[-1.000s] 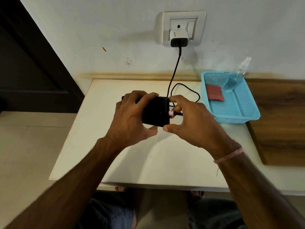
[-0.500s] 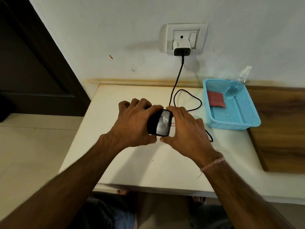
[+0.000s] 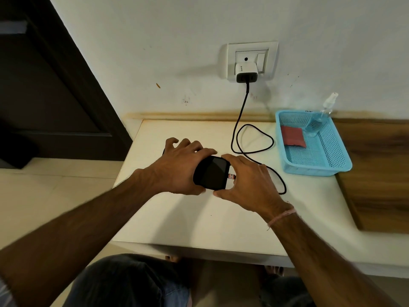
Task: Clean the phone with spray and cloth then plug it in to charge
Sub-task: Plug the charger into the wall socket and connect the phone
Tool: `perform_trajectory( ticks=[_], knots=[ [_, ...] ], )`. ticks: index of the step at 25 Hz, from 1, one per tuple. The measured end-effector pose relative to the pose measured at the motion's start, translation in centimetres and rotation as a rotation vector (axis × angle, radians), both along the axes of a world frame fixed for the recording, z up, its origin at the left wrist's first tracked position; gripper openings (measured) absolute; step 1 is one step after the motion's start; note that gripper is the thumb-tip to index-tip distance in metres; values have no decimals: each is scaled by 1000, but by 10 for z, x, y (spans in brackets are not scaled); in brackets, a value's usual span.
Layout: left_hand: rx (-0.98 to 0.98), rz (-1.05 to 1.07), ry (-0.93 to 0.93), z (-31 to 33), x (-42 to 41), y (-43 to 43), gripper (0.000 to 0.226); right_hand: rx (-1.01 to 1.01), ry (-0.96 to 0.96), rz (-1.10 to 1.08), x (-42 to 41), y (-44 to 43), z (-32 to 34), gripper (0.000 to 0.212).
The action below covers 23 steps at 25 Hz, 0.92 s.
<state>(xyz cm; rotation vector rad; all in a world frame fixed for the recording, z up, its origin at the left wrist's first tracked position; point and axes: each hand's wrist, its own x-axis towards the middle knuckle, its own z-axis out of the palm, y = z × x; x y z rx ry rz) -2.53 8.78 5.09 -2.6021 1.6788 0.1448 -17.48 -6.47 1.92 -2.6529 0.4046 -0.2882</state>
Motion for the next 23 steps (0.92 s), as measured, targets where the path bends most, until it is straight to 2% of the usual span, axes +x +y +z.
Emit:
perform_trajectory(
  ticks=[2,6,8,9,11,12,13,15,16,17,19,21,23],
  knots=[
    [24,-29,12,0,6,7,96,14,-8,11,0,-1,-1,87],
    [48,-11,14,8,29,20,82,58,-39,15,1,2,-3,89],
    [-25,96,69,17,43,27,98,137,-75,-24,2,4,-1,88],
    [-138,184,140,19,47,32,111,194,-93,-55,2,4,1,87],
    [-477,395,434,15,38,39,132,310,-128,-115,4,3,6,84],
    [-667,502,670,8,27,39,136,363,-160,-136,5,4,10,82],
    [-857,592,967,-1,13,37,132,410,-208,-159,5,8,13,78],
    [-1154,629,1652,-13,-13,28,104,458,-309,-206,7,19,21,71],
    [-1207,574,1954,-14,-26,20,90,452,-336,-221,7,26,23,68],
    [-1245,516,2129,-15,-35,11,88,435,-348,-228,8,33,23,68],
    [-1349,476,2255,-14,-44,-7,90,406,-323,-238,10,42,19,74],
    [-1422,517,2248,-14,-45,-19,85,424,-233,-262,10,46,17,86],
    [-1471,532,2223,-14,-38,-22,82,525,-152,-287,9,44,18,94]
  ],
)
